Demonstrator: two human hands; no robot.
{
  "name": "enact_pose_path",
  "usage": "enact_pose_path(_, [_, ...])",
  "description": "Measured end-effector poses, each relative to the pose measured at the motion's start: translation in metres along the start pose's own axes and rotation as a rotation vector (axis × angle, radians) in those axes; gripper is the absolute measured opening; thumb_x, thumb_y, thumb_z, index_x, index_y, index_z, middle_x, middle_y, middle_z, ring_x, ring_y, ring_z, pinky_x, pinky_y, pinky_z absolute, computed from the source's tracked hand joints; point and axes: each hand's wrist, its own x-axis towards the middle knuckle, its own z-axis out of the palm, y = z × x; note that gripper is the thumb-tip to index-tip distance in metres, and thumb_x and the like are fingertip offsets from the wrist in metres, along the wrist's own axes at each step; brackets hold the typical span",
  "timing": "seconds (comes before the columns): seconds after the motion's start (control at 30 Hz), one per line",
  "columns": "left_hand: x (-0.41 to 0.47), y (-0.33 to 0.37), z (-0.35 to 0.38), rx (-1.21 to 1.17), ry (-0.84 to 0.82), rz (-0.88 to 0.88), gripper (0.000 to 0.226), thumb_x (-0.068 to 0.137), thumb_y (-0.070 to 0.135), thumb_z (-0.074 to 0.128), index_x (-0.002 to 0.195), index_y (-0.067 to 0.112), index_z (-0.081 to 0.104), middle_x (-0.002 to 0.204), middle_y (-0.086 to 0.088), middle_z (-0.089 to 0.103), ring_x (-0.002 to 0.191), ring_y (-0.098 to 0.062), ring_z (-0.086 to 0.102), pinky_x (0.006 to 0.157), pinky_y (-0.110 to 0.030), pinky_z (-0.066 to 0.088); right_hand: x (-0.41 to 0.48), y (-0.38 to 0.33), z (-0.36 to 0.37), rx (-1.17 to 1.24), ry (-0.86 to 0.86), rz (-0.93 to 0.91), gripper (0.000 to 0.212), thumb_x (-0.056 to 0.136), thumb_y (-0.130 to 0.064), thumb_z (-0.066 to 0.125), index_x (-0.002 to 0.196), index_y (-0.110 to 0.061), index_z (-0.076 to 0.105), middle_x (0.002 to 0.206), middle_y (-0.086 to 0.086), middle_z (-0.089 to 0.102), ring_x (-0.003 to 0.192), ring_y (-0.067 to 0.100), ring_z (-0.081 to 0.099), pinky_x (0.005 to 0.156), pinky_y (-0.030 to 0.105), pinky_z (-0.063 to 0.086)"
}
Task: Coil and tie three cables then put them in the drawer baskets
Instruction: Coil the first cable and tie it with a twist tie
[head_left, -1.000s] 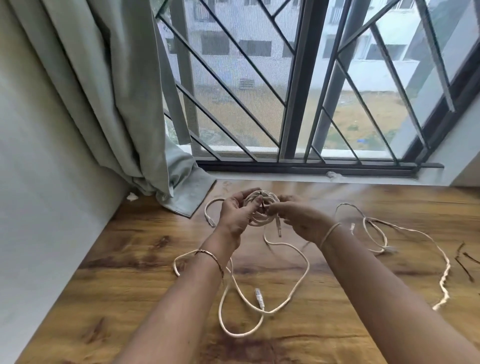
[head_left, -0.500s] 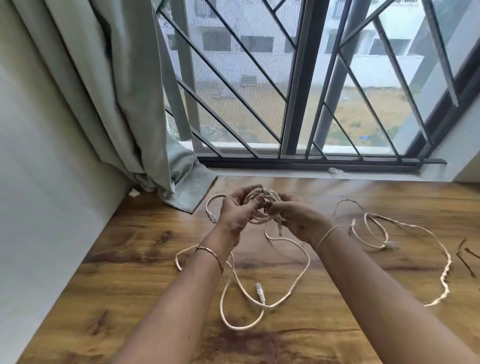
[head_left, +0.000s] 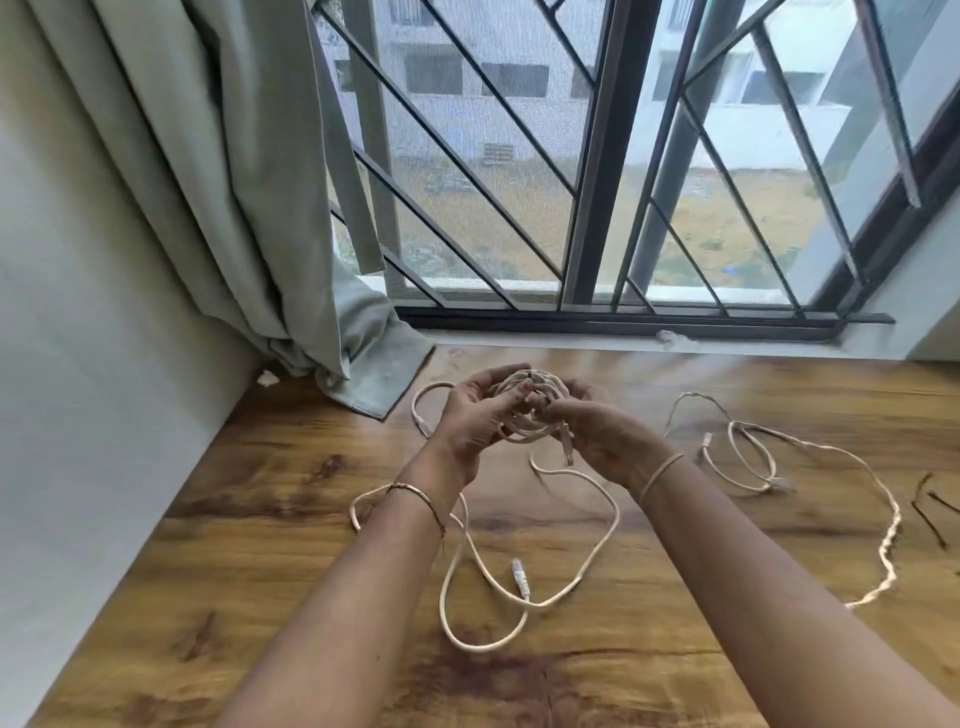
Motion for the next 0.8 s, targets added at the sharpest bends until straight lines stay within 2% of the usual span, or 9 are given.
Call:
enact_pose_path(0.1, [0.000, 0.001, 0.000, -0.007, -0.006, -0.021, 0.021, 0.087, 0.007, 0.065, 0.107, 0.015, 0.067, 0.084, 0.003, 0.073, 0.066, -0.007, 0.068, 0.054, -0.020, 0.053, 0.001, 0.000, -0.002, 0.035, -0.010, 0.012, 0.041, 0.064, -0.003, 0.073, 0.104, -0.005, 0.063, 0.085, 0.009, 0.069, 0.070, 0.017, 0.067, 0.064, 0.021, 0.053])
enact_pose_path(0.23, [0.003, 0.000, -0.002, -0.009, 0.006, -0.012, 0.022, 0.087, 0.005, 0.065, 0.108, 0.012, 0.067, 0.085, 0.000, 0.073, 0.066, -0.007, 0.068, 0.053, -0.020, 0.053, 0.000, 0.002, -0.002, 0.027, 0.037, 0.012, 0.062, 0.063, 0.005, 0.077, 0.121, 0.001, 0.054, 0.090, 0.011, 0.068, 0.072, 0.017, 0.068, 0.066, 0.021, 0.055])
enact_pose_path(0.37, [0.007, -0.003, -0.004, 0.012, 0.013, 0.003, 0.021, 0.086, 0.003, 0.066, 0.105, 0.011, 0.068, 0.089, -0.005, 0.072, 0.068, -0.009, 0.069, 0.055, -0.021, 0.054, -0.005, 0.000, 0.004, -0.086, 0.110, -0.051, 0.041, 0.068, -0.001, 0.075, 0.105, -0.005, 0.056, 0.082, 0.007, 0.069, 0.069, 0.014, 0.067, 0.065, 0.020, 0.053])
enact_pose_path(0.43, [0.008, -0.004, -0.005, 0.032, 0.022, 0.014, 0.023, 0.085, 0.002, 0.067, 0.107, 0.008, 0.067, 0.091, -0.007, 0.071, 0.068, -0.010, 0.069, 0.055, -0.021, 0.054, -0.007, 0.002, 0.007, -0.189, 0.198, -0.124, 0.042, 0.072, -0.001, 0.077, 0.107, -0.003, 0.054, 0.089, 0.009, 0.067, 0.076, 0.017, 0.065, 0.067, 0.022, 0.054])
enact_pose_path(0.53, [0.010, -0.005, -0.005, 0.077, 0.044, 0.042, 0.028, 0.084, 0.001, 0.067, 0.111, 0.002, 0.065, 0.091, -0.009, 0.070, 0.066, -0.007, 0.067, 0.055, -0.018, 0.052, -0.007, 0.006, 0.005, -0.442, 0.350, -0.350, 0.044, 0.068, -0.011, 0.084, 0.105, -0.012, 0.060, 0.099, 0.001, 0.064, 0.081, 0.012, 0.063, 0.065, 0.022, 0.055])
enact_pose_path(0.63, [0.010, -0.007, -0.004, 0.112, 0.046, 0.067, 0.030, 0.084, -0.001, 0.067, 0.113, -0.001, 0.064, 0.080, -0.001, 0.070, 0.058, -0.002, 0.063, 0.053, -0.015, 0.050, -0.002, 0.009, 0.004, -0.669, 0.393, -0.530, 0.021, 0.070, -0.016, 0.084, 0.082, -0.025, 0.069, 0.090, -0.010, 0.064, 0.082, 0.015, 0.064, 0.066, 0.028, 0.052])
enact_pose_path(0.7, [0.011, -0.008, -0.003, 0.130, 0.035, 0.087, 0.029, 0.082, 0.001, 0.069, 0.111, -0.001, 0.065, 0.076, 0.001, 0.069, 0.056, 0.000, 0.061, 0.053, -0.014, 0.048, 0.002, 0.010, 0.004, -0.660, 0.437, -0.553, 0.019, 0.074, -0.010, 0.080, 0.079, -0.025, 0.070, 0.085, -0.010, 0.066, 0.079, 0.015, 0.064, 0.066, 0.027, 0.050])
enact_pose_path(0.8, [0.013, -0.011, -0.002, 0.149, 0.034, 0.134, 0.025, 0.080, 0.003, 0.072, 0.105, 0.004, 0.066, 0.085, -0.004, 0.069, 0.065, -0.001, 0.064, 0.061, -0.015, 0.050, 0.003, 0.009, 0.004, -0.627, 0.458, -0.531, 0.012, 0.079, -0.010, 0.075, 0.086, -0.018, 0.071, 0.082, -0.003, 0.070, 0.074, 0.010, 0.064, 0.066, 0.016, 0.047])
